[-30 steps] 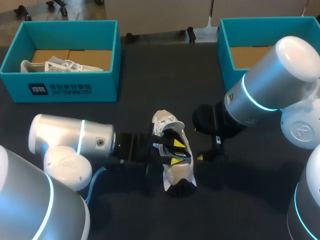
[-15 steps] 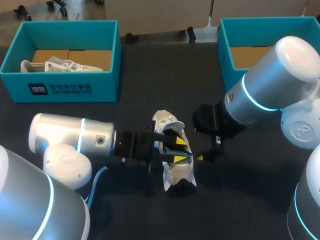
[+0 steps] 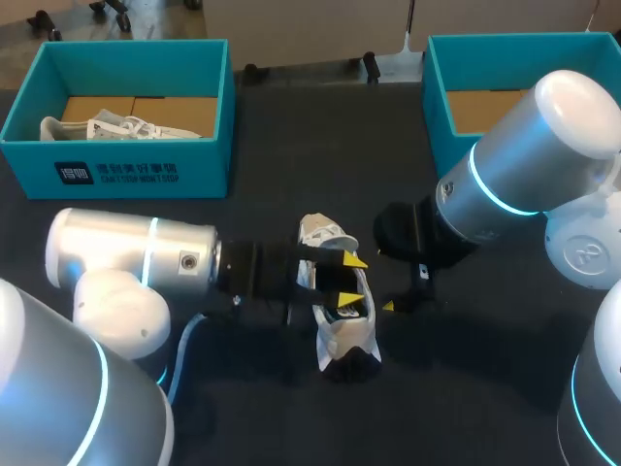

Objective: Take the shoe out of the shoebox, open the shoe tongue, remove and reinsert the insole, then place the shoe into the shoebox

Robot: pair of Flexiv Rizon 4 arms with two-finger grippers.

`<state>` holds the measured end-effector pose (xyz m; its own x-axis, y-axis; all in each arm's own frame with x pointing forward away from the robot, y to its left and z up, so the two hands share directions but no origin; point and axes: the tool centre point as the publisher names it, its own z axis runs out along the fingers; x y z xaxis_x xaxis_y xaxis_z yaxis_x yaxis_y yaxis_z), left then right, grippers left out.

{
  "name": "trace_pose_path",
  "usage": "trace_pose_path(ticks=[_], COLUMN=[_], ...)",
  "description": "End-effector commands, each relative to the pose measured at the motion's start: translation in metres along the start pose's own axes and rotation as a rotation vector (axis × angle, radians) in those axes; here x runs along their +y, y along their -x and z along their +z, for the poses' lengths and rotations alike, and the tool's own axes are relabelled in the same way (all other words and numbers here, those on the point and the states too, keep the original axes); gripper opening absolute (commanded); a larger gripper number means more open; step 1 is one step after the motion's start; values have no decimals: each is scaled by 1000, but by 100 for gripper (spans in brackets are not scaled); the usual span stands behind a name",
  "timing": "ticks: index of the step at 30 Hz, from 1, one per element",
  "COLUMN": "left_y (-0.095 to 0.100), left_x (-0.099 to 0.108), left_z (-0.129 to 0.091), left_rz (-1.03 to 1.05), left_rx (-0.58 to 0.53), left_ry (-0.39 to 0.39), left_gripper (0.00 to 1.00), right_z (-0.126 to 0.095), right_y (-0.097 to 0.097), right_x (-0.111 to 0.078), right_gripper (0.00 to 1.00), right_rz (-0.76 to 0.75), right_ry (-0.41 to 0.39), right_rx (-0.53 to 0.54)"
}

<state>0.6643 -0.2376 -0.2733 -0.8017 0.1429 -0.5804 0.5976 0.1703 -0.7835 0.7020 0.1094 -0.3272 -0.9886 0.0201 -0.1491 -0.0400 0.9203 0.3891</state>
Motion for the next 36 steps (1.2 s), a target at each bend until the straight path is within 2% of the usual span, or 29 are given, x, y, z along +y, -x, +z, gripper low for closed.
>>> trace_pose_path(ticks=[1, 8, 9, 11, 14, 21, 23, 26, 27, 29, 36], left_y=[11, 22, 23, 25, 27, 25, 23, 19, 18, 20, 20], left_x=[-14, -26, -27, -28, -28, -22, -19, -15, -13, -9, -9], left_z=[-10, -21, -23, -30, -39, -62, -71, -85, -89, -97, -97], left_rz=[10, 33, 36, 47, 54, 91, 87, 102, 108, 111, 111], left_rx=[36, 116, 131, 153, 176, 286, 323, 417, 431, 457, 457], left_ry=[36, 74, 87, 106, 128, 189, 203, 210, 213, 242, 242], left_gripper=[42, 46, 49, 62, 72, 84, 91, 92, 98, 100, 100], right_z=[1, 1, 1, 1, 1, 1, 1, 1, 1, 1, 1], right_y=[-1, -1, -1, -1, -1, -1, -1, -1, -1, -1, -1], right_x=[-1, -1, -1, -1, -1, -1, -1, -1, -1, -1, -1], right_gripper=[100, 100, 100, 100, 100, 100, 100, 100, 100, 100, 100], right_rz=[-1, -1, -1, -1, -1, -1, -1, -1, -1, -1, -1], right_ry=[3, 3, 3, 3, 3, 3, 3, 3, 3, 3, 3], right_rx=[0, 0, 0, 0, 0, 0, 0, 0, 0, 0, 0])
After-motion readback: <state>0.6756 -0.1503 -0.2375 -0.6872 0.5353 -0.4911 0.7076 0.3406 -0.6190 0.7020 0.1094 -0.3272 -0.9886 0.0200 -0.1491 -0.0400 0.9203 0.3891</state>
